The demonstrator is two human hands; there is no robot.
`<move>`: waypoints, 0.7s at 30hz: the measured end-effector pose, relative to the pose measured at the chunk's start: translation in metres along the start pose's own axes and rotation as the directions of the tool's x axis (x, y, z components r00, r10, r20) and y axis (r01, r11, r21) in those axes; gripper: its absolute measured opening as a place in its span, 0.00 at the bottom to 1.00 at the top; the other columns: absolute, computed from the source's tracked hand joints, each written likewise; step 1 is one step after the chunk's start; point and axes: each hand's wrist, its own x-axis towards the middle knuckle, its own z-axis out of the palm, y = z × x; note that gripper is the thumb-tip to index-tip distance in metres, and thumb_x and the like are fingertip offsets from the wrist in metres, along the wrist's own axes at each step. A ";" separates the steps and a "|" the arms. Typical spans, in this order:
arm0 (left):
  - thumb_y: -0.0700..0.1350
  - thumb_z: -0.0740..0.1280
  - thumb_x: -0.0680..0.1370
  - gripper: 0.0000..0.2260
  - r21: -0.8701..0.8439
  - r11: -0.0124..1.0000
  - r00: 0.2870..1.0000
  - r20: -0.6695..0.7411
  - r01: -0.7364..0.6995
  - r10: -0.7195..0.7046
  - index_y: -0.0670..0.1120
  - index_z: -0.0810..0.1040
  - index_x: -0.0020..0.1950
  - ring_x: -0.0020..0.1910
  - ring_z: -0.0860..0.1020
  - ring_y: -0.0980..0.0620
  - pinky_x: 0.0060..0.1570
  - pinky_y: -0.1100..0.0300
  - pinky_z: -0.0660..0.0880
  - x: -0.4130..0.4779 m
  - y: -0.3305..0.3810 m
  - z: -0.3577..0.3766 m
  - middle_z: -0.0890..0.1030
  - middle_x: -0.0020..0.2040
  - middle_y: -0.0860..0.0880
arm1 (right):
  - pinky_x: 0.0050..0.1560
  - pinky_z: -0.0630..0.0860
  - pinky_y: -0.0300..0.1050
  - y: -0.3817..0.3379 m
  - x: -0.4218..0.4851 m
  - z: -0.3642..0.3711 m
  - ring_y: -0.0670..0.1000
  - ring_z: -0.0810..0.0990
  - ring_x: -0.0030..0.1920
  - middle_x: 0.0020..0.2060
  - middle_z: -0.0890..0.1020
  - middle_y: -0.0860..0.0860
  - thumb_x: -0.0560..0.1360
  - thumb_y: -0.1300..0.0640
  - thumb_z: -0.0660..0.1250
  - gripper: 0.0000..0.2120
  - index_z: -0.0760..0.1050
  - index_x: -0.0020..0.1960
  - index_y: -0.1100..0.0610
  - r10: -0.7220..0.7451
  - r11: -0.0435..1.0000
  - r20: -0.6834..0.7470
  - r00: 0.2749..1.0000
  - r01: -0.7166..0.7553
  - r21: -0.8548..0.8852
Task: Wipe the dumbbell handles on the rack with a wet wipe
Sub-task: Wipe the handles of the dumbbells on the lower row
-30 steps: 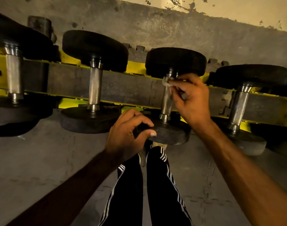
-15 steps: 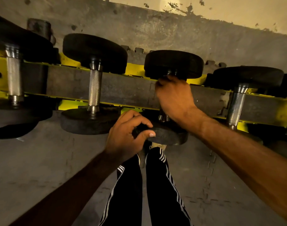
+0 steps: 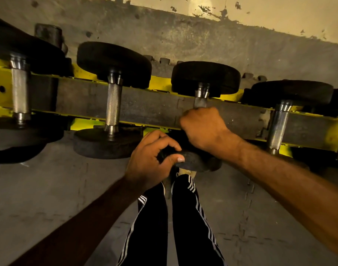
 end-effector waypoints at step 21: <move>0.53 0.71 0.73 0.09 0.189 0.973 0.990 0.061 -0.135 0.126 0.53 0.79 0.50 0.51 0.75 0.51 0.48 0.51 0.76 0.002 0.009 -0.006 0.76 0.48 0.54 | 0.39 0.66 0.46 0.013 0.000 0.011 0.57 0.78 0.54 0.52 0.80 0.51 0.75 0.56 0.66 0.08 0.78 0.52 0.54 0.018 1.000 -0.119 0.993 -0.019 -0.010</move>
